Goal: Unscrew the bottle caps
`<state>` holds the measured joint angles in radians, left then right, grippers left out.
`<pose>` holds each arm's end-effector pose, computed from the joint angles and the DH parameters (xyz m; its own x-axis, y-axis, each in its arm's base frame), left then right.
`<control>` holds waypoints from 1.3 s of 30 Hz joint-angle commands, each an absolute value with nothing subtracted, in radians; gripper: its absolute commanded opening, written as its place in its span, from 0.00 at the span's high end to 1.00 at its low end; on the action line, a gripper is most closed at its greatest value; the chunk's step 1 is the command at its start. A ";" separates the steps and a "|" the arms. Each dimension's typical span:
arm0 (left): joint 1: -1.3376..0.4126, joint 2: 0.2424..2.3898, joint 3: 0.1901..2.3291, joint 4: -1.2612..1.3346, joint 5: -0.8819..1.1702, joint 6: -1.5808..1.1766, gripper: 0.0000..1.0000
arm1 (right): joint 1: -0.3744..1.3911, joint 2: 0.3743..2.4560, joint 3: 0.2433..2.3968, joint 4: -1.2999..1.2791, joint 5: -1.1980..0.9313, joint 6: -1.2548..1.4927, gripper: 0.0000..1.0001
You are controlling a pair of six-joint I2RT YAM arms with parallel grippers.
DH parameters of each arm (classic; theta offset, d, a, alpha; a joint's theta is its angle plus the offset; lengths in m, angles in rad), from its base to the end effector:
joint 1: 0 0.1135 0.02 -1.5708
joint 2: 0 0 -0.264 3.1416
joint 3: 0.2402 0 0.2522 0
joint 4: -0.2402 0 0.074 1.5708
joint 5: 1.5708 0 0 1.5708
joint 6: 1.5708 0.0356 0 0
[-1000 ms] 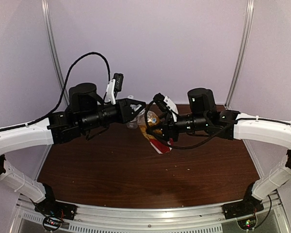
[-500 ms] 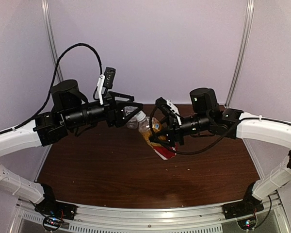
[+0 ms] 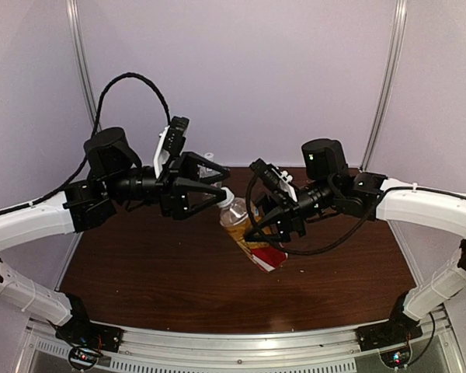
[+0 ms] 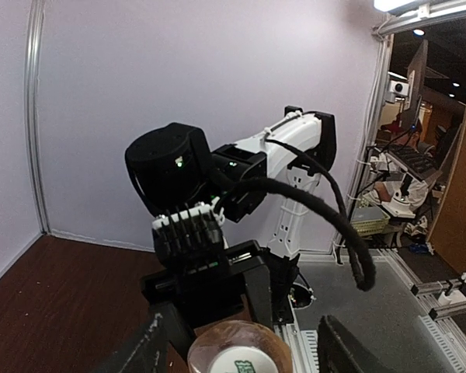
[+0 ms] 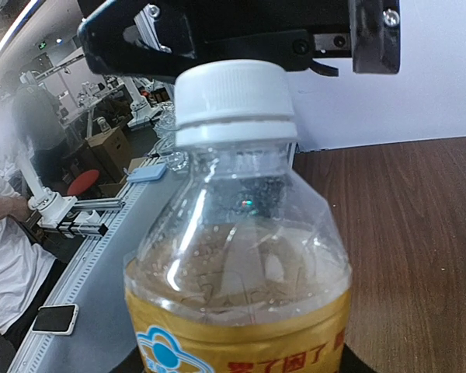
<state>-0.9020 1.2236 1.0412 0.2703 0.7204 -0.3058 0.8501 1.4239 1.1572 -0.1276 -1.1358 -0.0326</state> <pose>0.1566 -0.2361 0.3852 -0.2483 -0.0508 -0.9674 0.9672 -0.0680 -0.2447 0.1840 0.2585 0.3338 -0.2251 -0.2770 -0.9341 -0.8770 -0.3602 0.3181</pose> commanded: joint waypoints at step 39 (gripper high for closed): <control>-0.930 1.245 1.048 0.222 0.193 -0.586 0.92 | 0.834 1.394 1.191 -0.123 -0.618 -0.035 0.54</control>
